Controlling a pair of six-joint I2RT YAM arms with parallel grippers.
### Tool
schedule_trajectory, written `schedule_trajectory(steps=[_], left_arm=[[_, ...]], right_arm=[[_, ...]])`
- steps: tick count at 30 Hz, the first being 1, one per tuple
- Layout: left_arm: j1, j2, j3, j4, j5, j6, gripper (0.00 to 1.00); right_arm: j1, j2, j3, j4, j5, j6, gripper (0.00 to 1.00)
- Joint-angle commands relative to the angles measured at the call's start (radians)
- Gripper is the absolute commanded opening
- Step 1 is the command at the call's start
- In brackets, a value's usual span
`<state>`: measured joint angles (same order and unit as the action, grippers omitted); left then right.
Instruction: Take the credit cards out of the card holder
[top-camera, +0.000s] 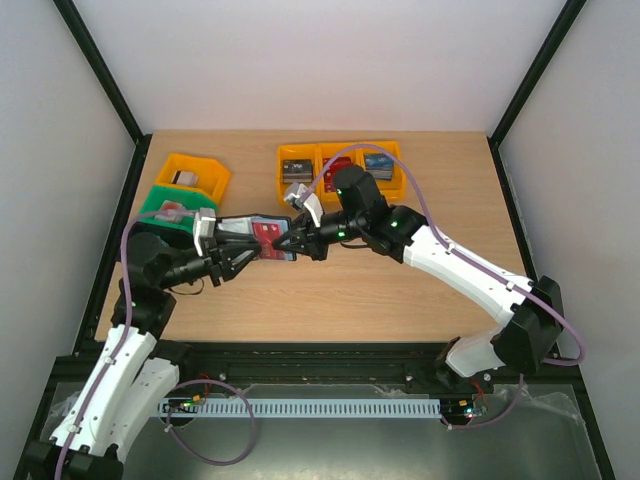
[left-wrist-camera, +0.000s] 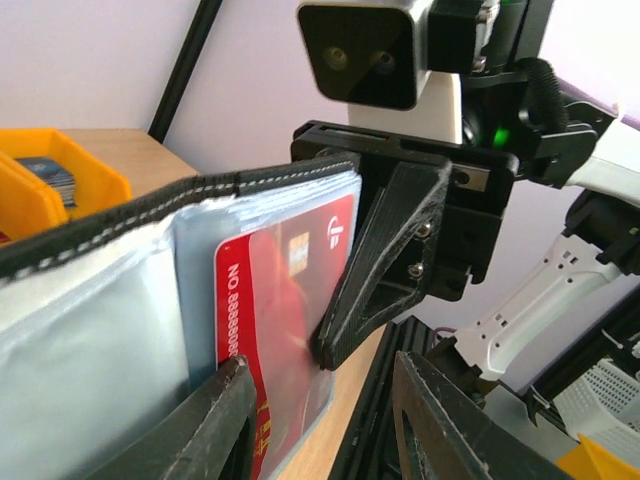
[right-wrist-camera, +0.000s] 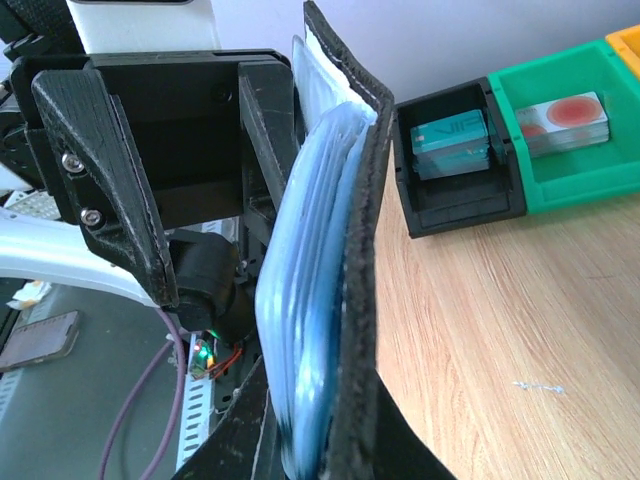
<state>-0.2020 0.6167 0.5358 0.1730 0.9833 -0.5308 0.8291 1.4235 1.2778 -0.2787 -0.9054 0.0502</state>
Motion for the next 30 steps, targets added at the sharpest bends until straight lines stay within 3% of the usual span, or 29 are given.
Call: schedule_trajectory(steps=[1, 6, 14, 21, 30], left_arm=[[0.019, 0.034, 0.019, -0.052, -0.060, -0.003, 0.40], [0.065, 0.051, -0.027, 0.124, -0.003, -0.182, 0.40], [0.046, 0.044, 0.007, -0.043, -0.047, 0.009, 0.40], [0.023, 0.046, 0.034, -0.068, -0.059, 0.055, 0.39], [-0.043, 0.073, 0.019, 0.059, -0.008, 0.009, 0.32]], right_arm=[[0.040, -0.064, 0.025, 0.082, -0.255, -0.050, 0.02], [0.038, -0.091, 0.007, 0.081, -0.249, -0.055, 0.02], [0.035, -0.111, -0.003, 0.110, -0.202, -0.049, 0.02], [0.036, -0.123, -0.036, 0.225, -0.229, 0.030, 0.02], [0.046, -0.074, -0.037, 0.347, -0.226, 0.108, 0.02]])
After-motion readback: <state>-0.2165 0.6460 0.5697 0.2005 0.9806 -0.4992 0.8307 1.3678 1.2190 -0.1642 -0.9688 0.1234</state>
